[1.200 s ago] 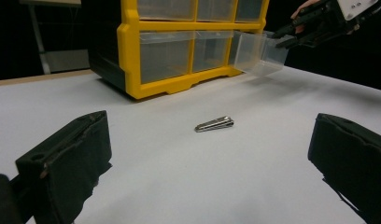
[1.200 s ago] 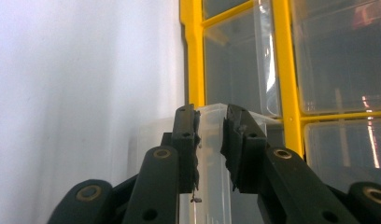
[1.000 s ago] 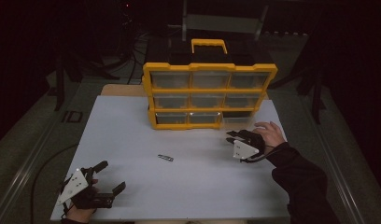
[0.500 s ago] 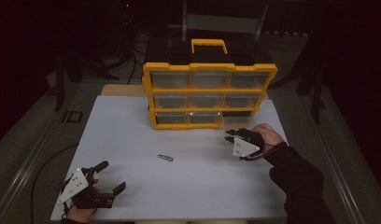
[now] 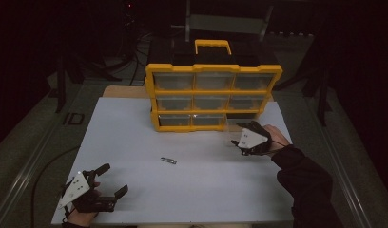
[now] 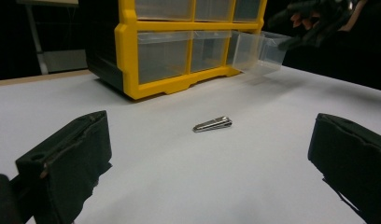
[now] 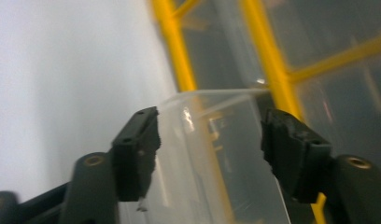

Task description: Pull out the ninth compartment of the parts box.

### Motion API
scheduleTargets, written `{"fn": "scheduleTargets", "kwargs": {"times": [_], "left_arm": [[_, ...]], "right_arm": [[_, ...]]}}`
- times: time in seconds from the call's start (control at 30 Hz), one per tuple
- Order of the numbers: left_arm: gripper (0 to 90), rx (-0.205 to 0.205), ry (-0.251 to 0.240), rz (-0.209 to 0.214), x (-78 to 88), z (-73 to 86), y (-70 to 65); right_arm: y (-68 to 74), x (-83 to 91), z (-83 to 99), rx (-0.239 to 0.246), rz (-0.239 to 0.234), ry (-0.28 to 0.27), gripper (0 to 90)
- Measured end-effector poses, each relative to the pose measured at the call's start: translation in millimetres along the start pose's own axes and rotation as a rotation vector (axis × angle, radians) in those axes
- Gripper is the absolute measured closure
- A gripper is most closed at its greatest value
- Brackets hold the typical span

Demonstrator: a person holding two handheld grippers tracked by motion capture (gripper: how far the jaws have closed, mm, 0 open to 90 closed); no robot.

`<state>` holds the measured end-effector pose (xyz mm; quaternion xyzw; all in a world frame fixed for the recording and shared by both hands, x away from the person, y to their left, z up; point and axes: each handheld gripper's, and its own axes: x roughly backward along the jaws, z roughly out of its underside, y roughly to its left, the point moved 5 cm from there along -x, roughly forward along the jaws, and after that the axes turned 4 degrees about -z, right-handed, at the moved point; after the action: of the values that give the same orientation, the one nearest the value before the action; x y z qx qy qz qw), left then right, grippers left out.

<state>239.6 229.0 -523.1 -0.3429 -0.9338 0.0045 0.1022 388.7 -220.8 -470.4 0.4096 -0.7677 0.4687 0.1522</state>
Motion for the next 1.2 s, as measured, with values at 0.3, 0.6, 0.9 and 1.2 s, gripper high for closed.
{"fn": "scheduleTargets", "kwargs": {"times": [0.3, 0.6, 0.9, 1.2], "left_arm": [[0.1, 0.001, 0.004, 0.001, -0.2, 0.0, -0.1], [0.1, -0.001, 0.005, 0.001, -0.2, 0.1, -0.1], [0.1, 0.000, 0.004, 0.000, -0.2, -0.1, 0.1], [0.1, 0.001, 0.002, 0.000, -0.4, -0.2, 0.0]], "right_arm": [[-27.2, 17.1, -2.2, -0.431, 0.054, -0.114, 13.4], [-40.3, 33.9, -0.5, -0.764, 0.031, -0.298, 8.8], [-30.3, 42.8, 12.2, -0.792, 0.123, -0.277, 11.7], [-6.7, 53.7, 22.2, -0.792, 0.133, -0.281, 10.9]]}}
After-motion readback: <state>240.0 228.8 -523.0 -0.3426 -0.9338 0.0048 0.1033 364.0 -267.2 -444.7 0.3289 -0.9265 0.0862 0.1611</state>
